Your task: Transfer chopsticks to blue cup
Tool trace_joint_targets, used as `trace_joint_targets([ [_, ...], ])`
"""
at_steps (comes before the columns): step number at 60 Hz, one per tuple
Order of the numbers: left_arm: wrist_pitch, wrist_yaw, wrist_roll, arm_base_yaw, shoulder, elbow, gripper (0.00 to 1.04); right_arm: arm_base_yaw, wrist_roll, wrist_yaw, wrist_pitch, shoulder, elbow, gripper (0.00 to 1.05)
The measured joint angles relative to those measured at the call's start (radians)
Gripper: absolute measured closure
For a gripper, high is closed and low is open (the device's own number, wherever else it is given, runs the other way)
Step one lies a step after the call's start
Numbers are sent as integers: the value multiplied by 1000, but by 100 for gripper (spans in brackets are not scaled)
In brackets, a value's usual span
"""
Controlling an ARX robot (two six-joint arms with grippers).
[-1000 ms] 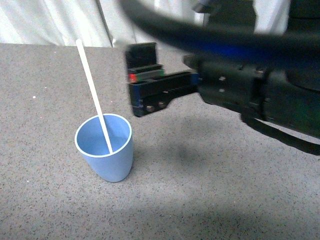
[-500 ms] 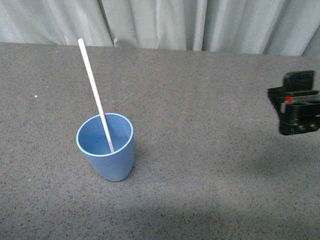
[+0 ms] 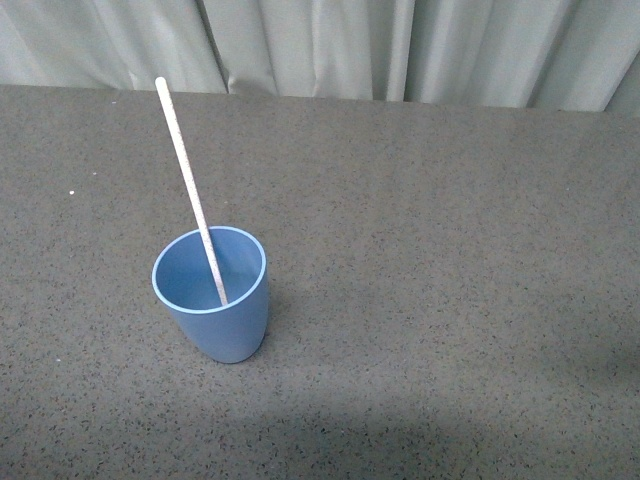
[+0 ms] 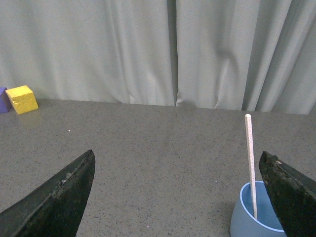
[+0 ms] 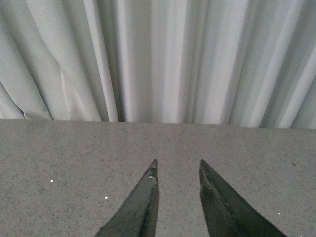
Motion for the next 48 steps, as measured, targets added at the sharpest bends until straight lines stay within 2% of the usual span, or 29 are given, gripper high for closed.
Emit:
trace_joint_targets([
  [7,0,0,0,0,0,0,7,-23,-2,-19,-68,-103,-31,104],
  [15,0,0,0,0,0,0,7,-85,2,-104,-153,-212,-55,104],
  [21,0,0,0,0,0,0,7,-112,4,-105,-220,-297,-71,104],
  [48,0,0,0,0,0,0,7,-113,5,-110,-548,-664,-92,104],
])
